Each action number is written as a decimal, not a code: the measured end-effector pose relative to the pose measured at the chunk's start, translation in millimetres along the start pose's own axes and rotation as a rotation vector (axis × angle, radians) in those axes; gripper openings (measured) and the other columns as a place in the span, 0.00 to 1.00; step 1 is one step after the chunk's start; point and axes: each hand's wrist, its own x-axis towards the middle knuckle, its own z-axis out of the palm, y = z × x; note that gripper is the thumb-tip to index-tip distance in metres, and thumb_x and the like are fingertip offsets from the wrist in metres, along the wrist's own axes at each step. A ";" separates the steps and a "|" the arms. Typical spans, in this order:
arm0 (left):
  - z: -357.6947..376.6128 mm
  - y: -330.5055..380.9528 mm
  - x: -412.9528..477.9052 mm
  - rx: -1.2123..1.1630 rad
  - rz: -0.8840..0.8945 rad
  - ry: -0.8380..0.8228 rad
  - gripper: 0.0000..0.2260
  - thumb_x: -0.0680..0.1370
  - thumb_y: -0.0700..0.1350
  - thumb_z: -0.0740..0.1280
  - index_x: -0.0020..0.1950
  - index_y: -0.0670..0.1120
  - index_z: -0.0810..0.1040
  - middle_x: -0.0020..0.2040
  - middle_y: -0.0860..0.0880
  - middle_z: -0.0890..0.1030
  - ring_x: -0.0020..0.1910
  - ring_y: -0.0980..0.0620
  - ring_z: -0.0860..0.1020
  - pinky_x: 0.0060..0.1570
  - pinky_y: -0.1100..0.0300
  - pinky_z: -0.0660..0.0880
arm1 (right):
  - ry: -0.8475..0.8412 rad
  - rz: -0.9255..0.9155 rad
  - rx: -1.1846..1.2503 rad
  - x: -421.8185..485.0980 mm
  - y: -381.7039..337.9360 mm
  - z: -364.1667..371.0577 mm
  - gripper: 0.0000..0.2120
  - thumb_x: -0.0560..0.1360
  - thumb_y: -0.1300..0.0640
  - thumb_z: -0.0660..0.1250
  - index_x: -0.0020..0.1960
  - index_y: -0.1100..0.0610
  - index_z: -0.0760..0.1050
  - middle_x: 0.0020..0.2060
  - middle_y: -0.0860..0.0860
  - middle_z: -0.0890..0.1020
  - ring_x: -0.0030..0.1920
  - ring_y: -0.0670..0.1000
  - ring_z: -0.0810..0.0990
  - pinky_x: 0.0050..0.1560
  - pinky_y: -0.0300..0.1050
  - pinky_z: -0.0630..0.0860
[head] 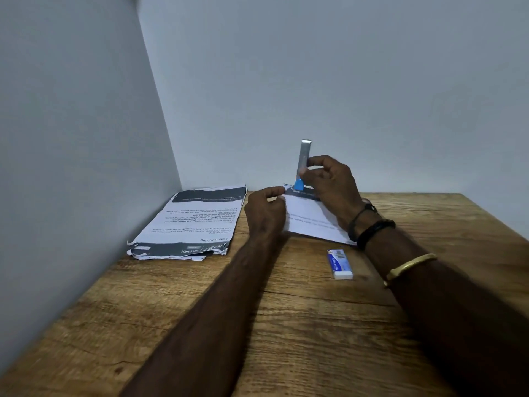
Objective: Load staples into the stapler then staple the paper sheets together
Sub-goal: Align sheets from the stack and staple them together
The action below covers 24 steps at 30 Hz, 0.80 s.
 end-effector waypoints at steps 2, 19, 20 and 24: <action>-3.1 -1.3 1.7 0.046 -0.009 0.011 0.16 0.74 0.41 0.73 0.62 0.44 0.83 0.62 0.46 0.83 0.63 0.48 0.79 0.67 0.55 0.74 | -0.009 -0.007 -0.140 -7.7 -9.6 -5.4 0.12 0.74 0.49 0.75 0.53 0.55 0.82 0.44 0.51 0.87 0.47 0.51 0.86 0.50 0.49 0.83; -8.4 -6.7 -3.6 -0.150 -0.176 0.028 0.26 0.71 0.38 0.76 0.69 0.44 0.77 0.67 0.42 0.78 0.62 0.42 0.80 0.61 0.45 0.79 | -0.253 0.175 -0.984 -70.0 -21.6 8.3 0.21 0.62 0.37 0.75 0.39 0.52 0.74 0.36 0.49 0.78 0.41 0.54 0.79 0.34 0.41 0.69; -7.6 -6.9 -3.8 -0.169 -0.182 0.026 0.27 0.71 0.37 0.76 0.69 0.44 0.77 0.66 0.42 0.78 0.62 0.42 0.80 0.60 0.44 0.79 | -0.240 0.170 -0.988 -69.9 -20.3 8.9 0.21 0.62 0.37 0.75 0.40 0.52 0.74 0.37 0.49 0.78 0.41 0.55 0.79 0.36 0.41 0.70; -5.4 -4.7 -6.1 -0.198 -0.193 0.027 0.26 0.71 0.35 0.75 0.68 0.43 0.77 0.66 0.42 0.78 0.60 0.41 0.81 0.57 0.45 0.81 | -0.217 0.198 -0.944 -67.4 -14.3 5.6 0.20 0.62 0.38 0.75 0.37 0.53 0.74 0.35 0.50 0.80 0.40 0.54 0.81 0.33 0.40 0.69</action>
